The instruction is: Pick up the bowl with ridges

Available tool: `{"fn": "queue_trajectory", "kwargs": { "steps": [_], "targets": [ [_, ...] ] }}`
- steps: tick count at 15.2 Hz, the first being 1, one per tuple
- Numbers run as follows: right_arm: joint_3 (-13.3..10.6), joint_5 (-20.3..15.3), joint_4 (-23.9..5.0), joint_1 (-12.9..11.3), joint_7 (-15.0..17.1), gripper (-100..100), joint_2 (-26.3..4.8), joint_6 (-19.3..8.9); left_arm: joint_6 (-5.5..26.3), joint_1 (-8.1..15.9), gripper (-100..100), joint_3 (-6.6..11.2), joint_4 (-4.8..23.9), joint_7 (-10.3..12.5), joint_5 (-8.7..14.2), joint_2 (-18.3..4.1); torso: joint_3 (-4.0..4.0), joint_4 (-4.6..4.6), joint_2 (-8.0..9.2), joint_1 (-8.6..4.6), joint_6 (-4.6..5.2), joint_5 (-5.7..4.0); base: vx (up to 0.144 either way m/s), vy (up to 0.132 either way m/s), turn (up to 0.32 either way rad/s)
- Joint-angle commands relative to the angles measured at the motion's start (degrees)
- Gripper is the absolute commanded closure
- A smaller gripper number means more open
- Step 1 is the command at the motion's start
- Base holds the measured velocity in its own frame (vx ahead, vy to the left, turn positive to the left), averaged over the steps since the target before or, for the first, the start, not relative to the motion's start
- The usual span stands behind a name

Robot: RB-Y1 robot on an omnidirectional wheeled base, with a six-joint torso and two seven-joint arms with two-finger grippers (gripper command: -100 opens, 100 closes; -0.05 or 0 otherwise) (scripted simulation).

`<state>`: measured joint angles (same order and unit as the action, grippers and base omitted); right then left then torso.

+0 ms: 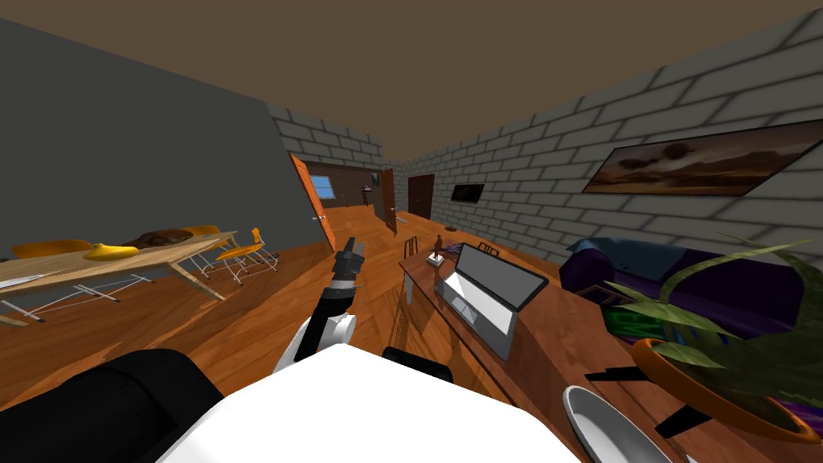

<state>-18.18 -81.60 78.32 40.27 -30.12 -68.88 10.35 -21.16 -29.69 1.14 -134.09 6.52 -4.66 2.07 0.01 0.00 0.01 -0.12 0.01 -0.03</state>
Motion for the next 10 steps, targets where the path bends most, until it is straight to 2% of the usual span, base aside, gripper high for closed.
{"fn": "queue_trajectory", "kwargs": {
  "steps": [1,5,7,9,10],
  "targets": [
    [0.00,0.00,0.00,0.00,0.00,100,0.00,0.00,0.00,0.00,0,0.00,0.00,0.00,0.00,0.00,0.00,0.00,0.00,0.00,0.00,0.00,0.006,-0.012,0.003],
    [-0.02,-0.03,-0.01,0.03,-0.04,100,-0.03,0.02,0.00,0.00,0,0.00,0.00,0.00,0.00,0.00,0.05,0.03,0.07,0.15,0.00,0.03,0.000,-0.003,0.000],
    [0.97,0.07,1.73,0.69,1.22,100,-2.58,0.82,0.00,0.00,0,0.00,0.00,0.00,0.00,0.01,0.09,0.05,0.14,0.24,0.05,0.08,-0.020,0.039,-0.124],
    [1.44,0.19,2.36,1.03,1.54,100,-3.49,1.16,0.00,0.00,0,-0.01,0.00,0.00,0.00,0.01,0.16,0.08,0.25,0.43,0.09,0.15,-0.028,0.057,-0.101],
    [1.50,0.43,1.76,1.02,0.51,100,-2.58,1.12,0.00,0.00,0,-0.01,0.00,0.00,0.00,0.01,0.17,0.10,0.27,0.47,0.05,0.16,-0.019,0.033,-0.020]
  ]
}}
